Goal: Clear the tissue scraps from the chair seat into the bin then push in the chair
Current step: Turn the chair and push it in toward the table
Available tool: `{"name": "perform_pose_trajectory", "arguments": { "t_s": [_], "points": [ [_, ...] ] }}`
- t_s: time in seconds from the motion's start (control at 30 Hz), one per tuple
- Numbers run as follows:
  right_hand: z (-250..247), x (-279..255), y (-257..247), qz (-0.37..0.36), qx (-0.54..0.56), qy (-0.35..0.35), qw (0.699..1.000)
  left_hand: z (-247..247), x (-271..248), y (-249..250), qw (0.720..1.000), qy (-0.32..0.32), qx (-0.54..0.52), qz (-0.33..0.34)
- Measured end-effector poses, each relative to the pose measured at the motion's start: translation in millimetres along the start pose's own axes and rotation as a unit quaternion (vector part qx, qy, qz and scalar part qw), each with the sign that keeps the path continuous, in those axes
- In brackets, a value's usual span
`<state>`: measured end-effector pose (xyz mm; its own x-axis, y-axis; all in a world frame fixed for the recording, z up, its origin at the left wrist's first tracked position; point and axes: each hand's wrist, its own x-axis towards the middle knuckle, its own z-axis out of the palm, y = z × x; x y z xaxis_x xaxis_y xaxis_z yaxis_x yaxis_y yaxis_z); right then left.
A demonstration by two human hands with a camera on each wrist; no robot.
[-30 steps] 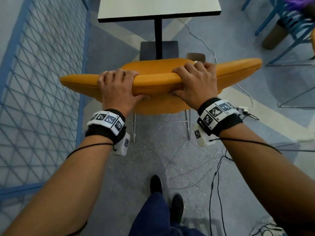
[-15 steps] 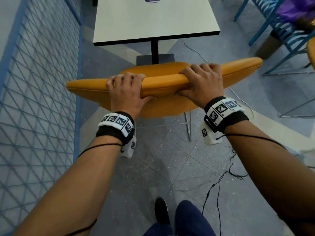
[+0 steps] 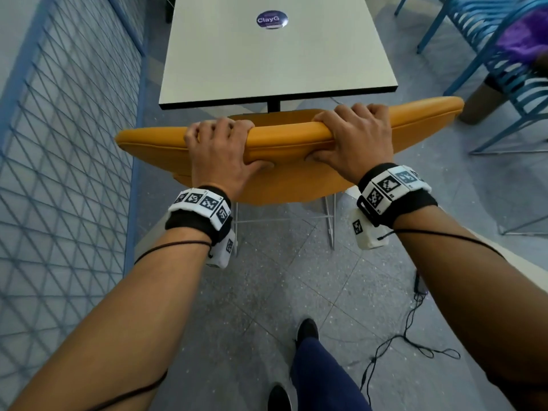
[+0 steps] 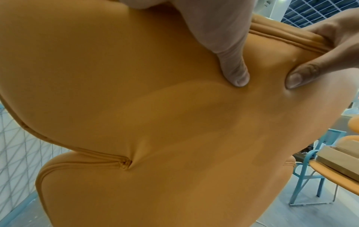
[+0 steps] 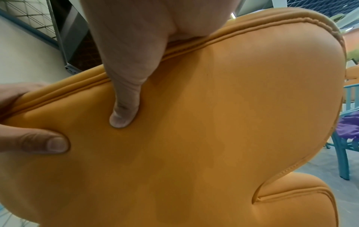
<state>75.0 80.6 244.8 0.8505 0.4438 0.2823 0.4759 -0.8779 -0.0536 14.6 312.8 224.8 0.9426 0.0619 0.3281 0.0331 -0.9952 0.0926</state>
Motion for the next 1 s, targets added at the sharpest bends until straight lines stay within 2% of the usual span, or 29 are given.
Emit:
{"name": "perform_pose_trajectory", "arguments": {
  "t_s": [0.27,0.5,0.73,1.0],
  "points": [
    [19.0,85.1,31.7,0.007,0.003,-0.019,1.000,28.8,85.9,-5.0,1.000,0.006,0.002,-0.010],
    [34.4,136.4,45.0,-0.006,0.005,-0.017,1.000,45.6,138.5,-19.3,1.000,0.006,0.012,-0.009],
    [42.3,137.8,49.9,-0.026,-0.010,0.010,1.000,55.4,140.1,-25.3,0.999,0.044,0.009,0.015],
    [45.7,128.1,45.0,0.000,0.009,0.048,0.999,65.7,132.6,-31.2,0.994,0.102,-0.008,0.046]
  ]
}}
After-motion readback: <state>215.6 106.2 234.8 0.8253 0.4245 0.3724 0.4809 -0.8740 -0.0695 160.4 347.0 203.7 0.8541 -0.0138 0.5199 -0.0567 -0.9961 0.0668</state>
